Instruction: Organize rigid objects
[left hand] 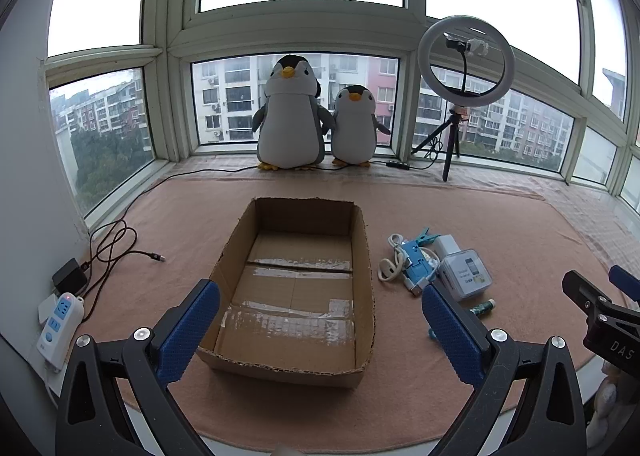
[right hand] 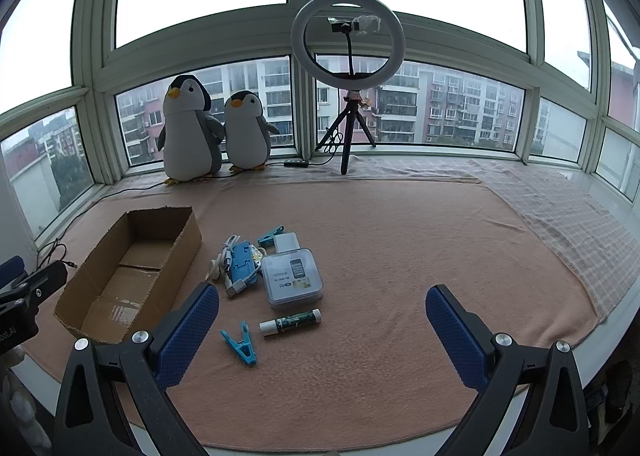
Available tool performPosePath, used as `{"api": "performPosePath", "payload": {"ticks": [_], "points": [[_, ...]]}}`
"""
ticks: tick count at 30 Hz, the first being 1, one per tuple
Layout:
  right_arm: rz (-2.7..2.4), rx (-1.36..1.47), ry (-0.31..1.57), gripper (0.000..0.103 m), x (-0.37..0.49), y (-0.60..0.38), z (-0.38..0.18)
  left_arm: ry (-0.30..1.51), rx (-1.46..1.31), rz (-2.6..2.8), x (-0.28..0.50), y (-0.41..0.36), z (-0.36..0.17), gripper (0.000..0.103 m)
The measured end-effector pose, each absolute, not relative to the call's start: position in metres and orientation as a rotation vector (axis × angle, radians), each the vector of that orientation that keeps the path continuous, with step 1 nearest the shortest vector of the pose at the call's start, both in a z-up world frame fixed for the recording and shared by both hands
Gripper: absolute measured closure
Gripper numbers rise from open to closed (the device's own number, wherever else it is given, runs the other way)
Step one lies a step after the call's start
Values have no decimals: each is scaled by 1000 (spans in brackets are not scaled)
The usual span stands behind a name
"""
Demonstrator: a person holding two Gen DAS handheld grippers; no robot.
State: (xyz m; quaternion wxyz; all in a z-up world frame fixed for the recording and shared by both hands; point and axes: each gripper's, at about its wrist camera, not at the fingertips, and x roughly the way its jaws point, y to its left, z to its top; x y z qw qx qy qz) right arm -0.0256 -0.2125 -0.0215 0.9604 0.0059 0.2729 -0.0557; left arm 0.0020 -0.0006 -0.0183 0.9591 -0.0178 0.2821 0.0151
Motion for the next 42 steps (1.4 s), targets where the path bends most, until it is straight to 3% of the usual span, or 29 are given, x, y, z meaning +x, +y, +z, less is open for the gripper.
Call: {"api": "performPosePath", "payload": {"ticks": [42], "points": [[-89, 10, 581, 1, -19, -208, -28, 605, -48, 50, 13, 21, -24, 1]]}}
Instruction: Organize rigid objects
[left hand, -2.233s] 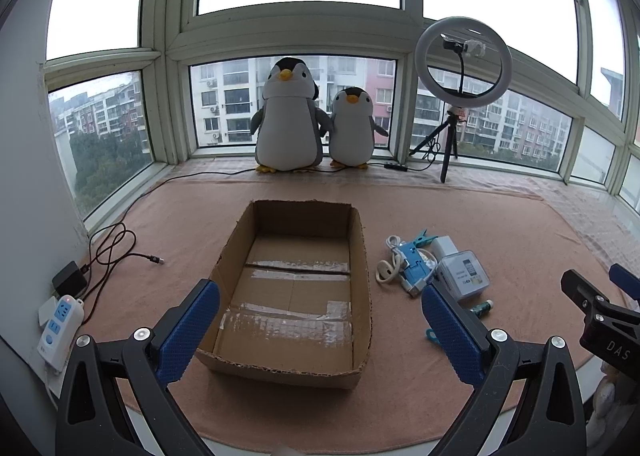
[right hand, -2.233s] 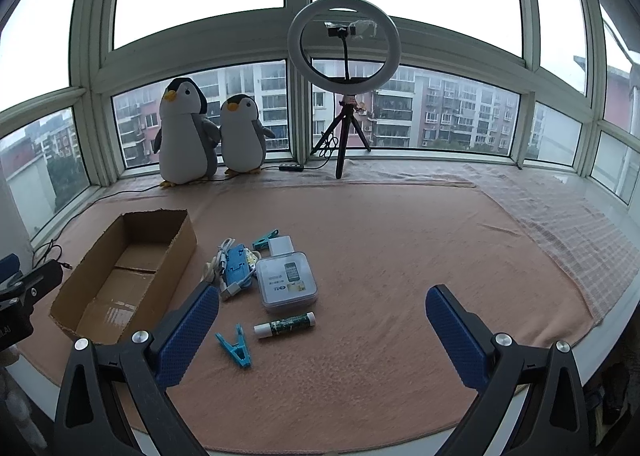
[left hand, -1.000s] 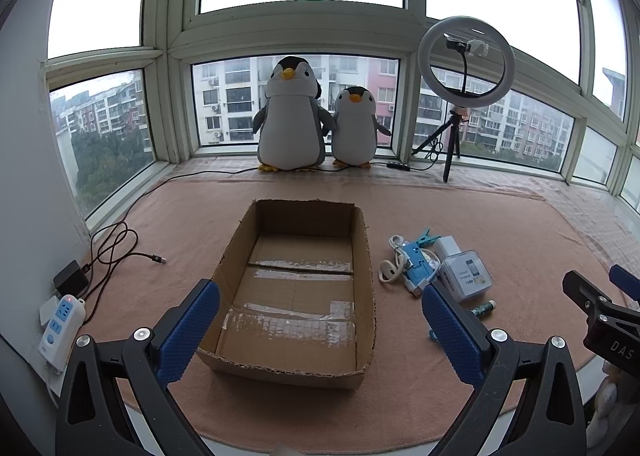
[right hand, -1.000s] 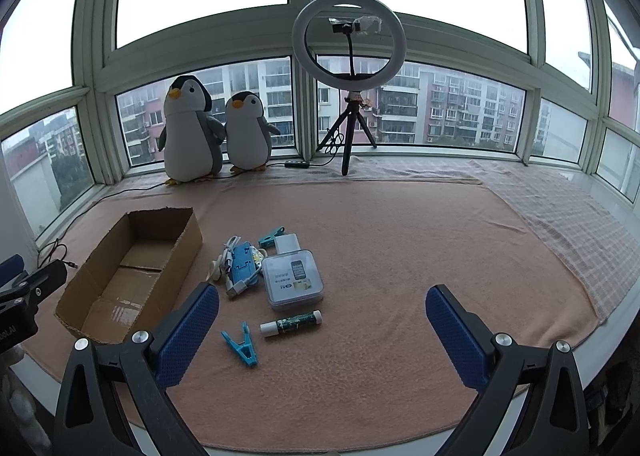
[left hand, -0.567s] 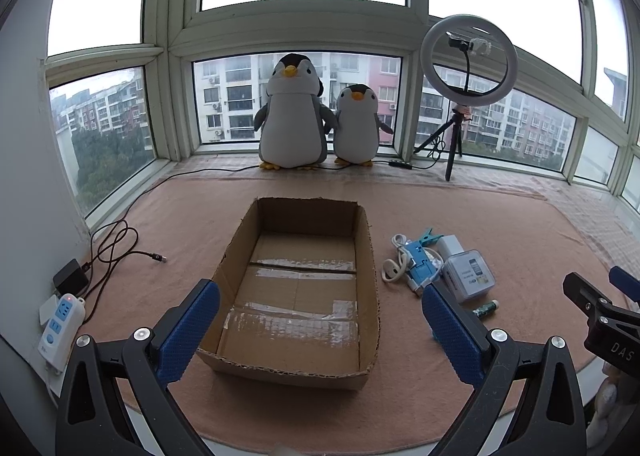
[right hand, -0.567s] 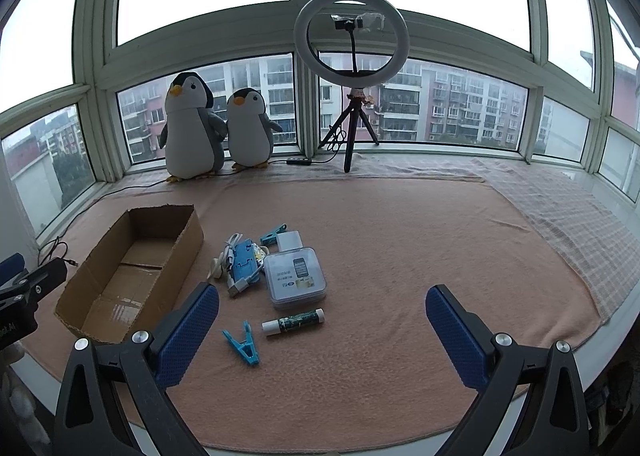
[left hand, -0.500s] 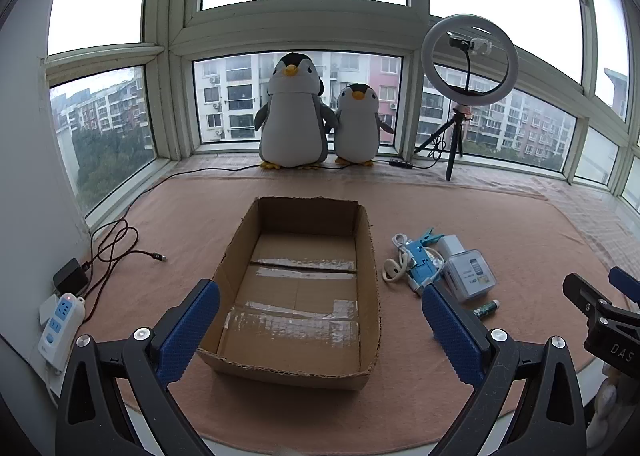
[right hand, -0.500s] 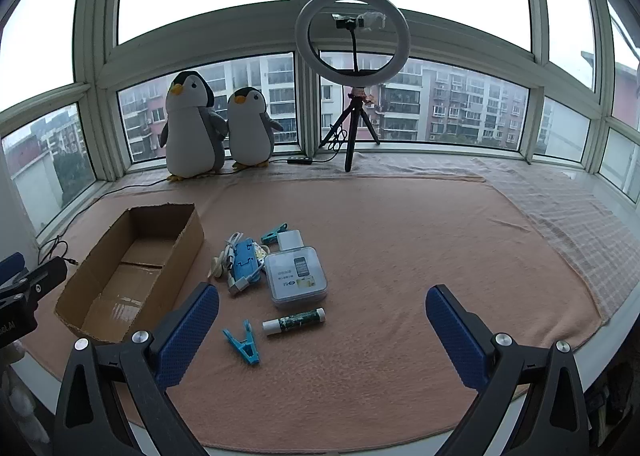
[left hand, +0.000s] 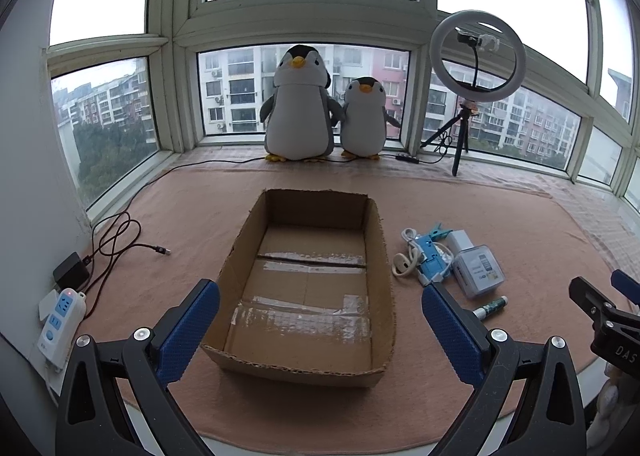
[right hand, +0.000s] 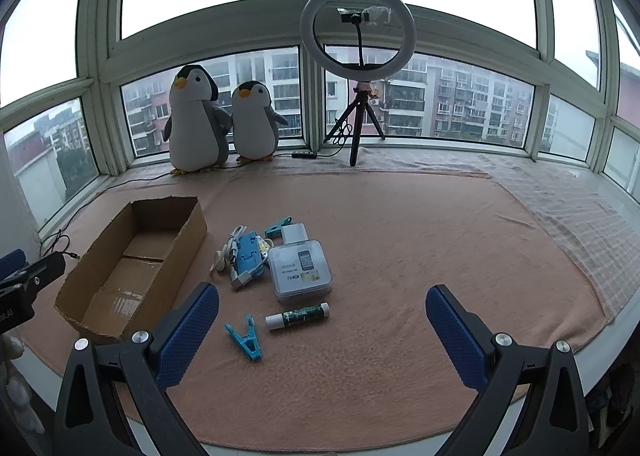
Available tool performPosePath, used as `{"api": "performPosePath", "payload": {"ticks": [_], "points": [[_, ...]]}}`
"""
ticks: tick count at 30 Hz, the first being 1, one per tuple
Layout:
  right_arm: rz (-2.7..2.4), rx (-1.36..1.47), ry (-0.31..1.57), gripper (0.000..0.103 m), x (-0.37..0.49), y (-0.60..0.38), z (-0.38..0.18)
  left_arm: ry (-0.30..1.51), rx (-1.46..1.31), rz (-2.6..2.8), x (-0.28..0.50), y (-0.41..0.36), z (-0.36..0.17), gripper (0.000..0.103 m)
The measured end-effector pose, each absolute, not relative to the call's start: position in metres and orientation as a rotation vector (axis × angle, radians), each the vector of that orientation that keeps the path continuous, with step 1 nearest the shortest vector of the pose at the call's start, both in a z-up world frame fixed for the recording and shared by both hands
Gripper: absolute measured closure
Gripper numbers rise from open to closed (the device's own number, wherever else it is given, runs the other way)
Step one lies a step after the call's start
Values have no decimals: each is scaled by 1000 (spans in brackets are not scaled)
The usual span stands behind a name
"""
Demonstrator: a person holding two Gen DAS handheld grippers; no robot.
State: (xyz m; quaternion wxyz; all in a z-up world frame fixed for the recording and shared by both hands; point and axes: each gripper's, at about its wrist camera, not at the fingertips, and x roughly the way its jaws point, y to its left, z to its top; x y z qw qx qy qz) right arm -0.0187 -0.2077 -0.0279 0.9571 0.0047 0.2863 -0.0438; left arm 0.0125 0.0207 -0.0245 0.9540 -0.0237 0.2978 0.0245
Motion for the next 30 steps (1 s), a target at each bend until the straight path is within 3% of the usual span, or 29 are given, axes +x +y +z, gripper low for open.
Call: {"api": "performPosePath", "payload": {"ticks": [18, 21, 26, 30], "points": [[-53, 7, 637, 1, -9, -209, -43, 758, -155, 133, 59, 122, -71, 3], [-44, 14, 639, 1, -9, -209, -45, 779, -139, 139, 69, 128, -79, 9], [-21, 22, 654, 10, -9, -211, -47, 832, -147, 145, 86, 135, -96, 27], [16, 38, 679, 11, -6, -210, -52, 864, -163, 152, 95, 140, -110, 38]]}}
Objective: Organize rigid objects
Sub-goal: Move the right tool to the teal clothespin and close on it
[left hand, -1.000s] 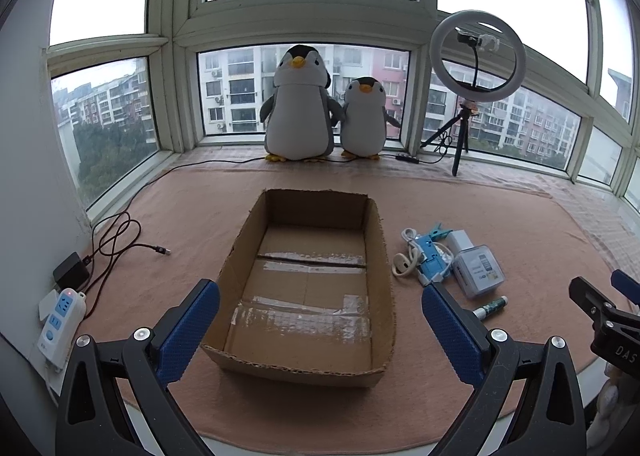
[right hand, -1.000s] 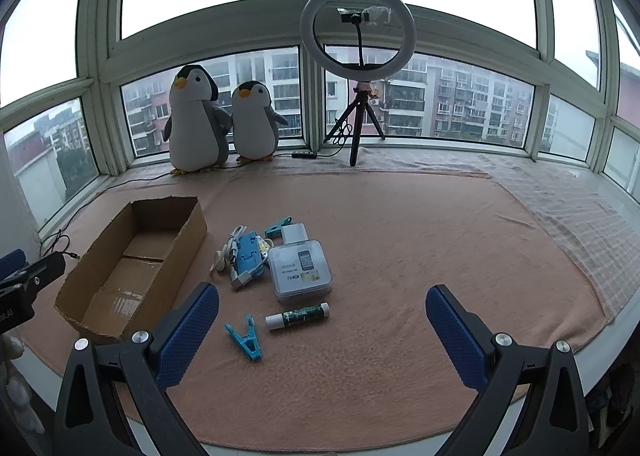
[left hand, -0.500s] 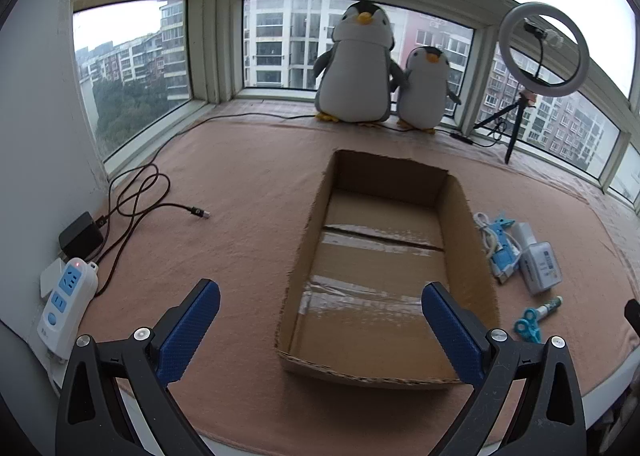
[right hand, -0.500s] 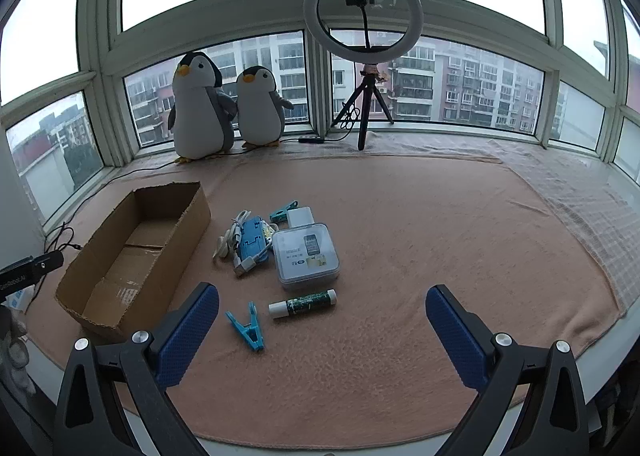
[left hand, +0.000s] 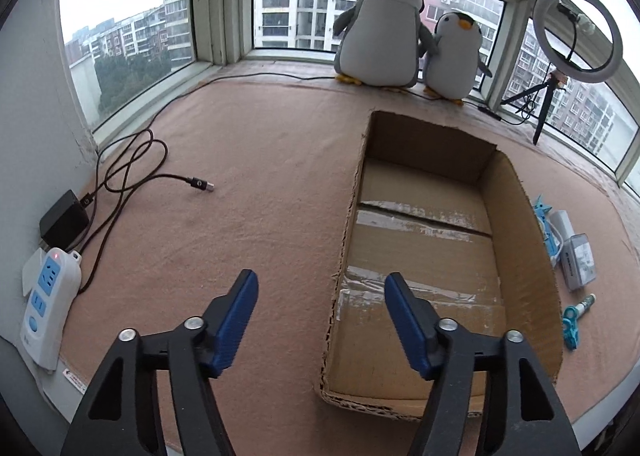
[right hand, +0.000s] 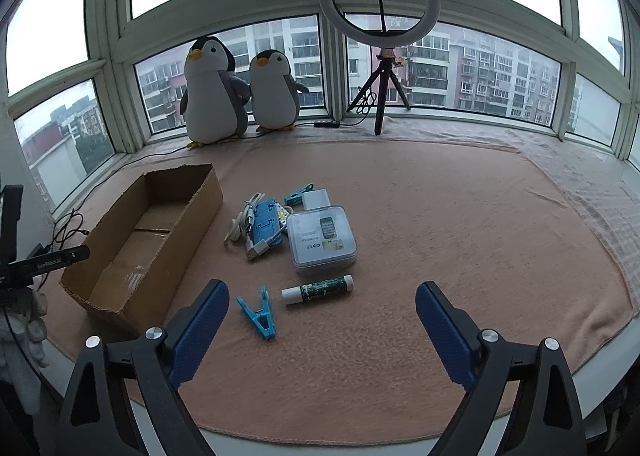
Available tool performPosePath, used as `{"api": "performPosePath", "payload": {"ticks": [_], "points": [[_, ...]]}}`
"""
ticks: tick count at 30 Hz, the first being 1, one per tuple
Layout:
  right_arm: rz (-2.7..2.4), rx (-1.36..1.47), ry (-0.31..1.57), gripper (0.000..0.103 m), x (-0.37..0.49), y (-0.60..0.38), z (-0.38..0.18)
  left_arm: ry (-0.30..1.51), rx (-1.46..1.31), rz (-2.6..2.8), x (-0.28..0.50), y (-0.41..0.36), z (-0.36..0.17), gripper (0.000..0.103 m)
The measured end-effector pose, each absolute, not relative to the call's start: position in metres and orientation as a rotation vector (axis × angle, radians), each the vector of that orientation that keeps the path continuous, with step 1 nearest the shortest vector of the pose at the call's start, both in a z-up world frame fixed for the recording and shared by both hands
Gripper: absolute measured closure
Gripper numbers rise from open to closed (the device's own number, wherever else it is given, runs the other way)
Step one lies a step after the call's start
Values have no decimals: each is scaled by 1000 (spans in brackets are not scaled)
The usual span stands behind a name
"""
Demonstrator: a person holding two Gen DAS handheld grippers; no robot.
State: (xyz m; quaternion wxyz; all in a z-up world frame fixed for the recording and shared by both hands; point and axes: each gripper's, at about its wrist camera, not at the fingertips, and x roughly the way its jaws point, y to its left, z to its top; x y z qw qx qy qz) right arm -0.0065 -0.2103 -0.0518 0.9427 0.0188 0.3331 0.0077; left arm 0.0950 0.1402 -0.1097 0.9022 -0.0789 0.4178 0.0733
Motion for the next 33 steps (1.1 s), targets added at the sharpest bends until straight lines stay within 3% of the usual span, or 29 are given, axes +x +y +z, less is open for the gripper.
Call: {"api": "performPosePath", "payload": {"ticks": [5, 14, 21, 27, 33], "points": [[83, 46, 723, 27, -1, -203, -59, 887, -164, 148, 100, 139, -123, 47], [216, 19, 854, 46, 18, -179, -88, 917, -150, 141, 105, 137, -137, 62], [269, -39, 928, 53, 38, -162, -107, 935, -153, 143, 107, 138, -146, 65], [279, -43, 1002, 66, 58, -160, -123, 941, -161, 141, 109, 140, -150, 65], [268, -80, 1008, 67, 66, -154, -126, 947, -150, 134, 112, 139, -151, 69]]}}
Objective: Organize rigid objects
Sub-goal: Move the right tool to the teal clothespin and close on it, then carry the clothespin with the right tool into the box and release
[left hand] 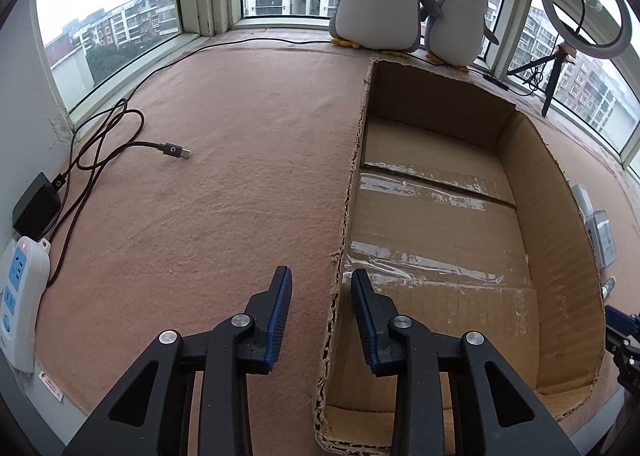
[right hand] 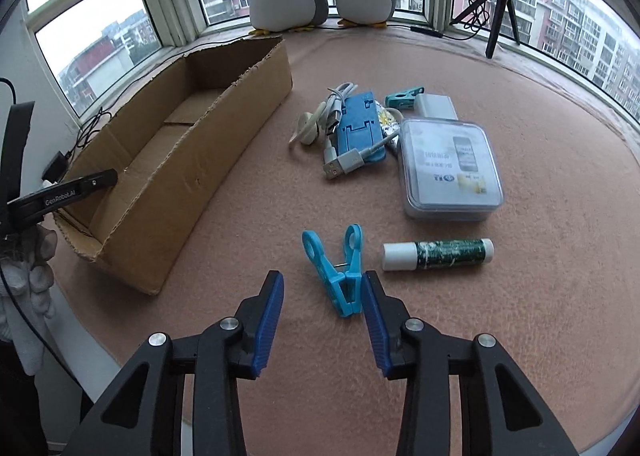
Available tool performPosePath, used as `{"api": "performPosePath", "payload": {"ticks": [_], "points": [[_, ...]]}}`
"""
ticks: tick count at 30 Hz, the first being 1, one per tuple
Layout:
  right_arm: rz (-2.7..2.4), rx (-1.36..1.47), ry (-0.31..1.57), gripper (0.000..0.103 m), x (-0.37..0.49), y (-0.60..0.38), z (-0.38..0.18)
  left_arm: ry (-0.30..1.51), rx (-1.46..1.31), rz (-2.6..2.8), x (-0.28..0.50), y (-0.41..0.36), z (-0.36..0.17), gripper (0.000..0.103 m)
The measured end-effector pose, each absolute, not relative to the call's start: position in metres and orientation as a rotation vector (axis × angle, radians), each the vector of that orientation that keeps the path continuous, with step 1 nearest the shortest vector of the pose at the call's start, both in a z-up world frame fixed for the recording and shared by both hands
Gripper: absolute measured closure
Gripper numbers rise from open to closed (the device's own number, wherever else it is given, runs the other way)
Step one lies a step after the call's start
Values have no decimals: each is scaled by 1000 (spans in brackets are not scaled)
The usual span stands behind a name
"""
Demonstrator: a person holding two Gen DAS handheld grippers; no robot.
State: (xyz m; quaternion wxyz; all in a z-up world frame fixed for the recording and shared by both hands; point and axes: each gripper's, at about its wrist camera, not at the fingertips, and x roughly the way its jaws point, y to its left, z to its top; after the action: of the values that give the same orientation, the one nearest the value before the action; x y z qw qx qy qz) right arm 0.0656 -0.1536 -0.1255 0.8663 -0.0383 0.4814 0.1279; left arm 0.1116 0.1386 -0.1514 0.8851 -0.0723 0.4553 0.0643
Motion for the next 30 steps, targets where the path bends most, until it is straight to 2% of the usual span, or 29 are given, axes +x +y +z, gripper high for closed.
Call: {"api": "performPosePath", "payload": {"ticks": [7, 11, 30], "points": [[268, -72, 1014, 67, 73, -156, -123, 948, -151, 133, 112, 139, -151, 70], [274, -87, 1037, 77, 80, -154, -129, 948, -153, 133, 112, 139, -151, 70], [300, -142, 1026, 79, 96, -138, -130, 949, -158, 119, 115, 142, -153, 73]]}}
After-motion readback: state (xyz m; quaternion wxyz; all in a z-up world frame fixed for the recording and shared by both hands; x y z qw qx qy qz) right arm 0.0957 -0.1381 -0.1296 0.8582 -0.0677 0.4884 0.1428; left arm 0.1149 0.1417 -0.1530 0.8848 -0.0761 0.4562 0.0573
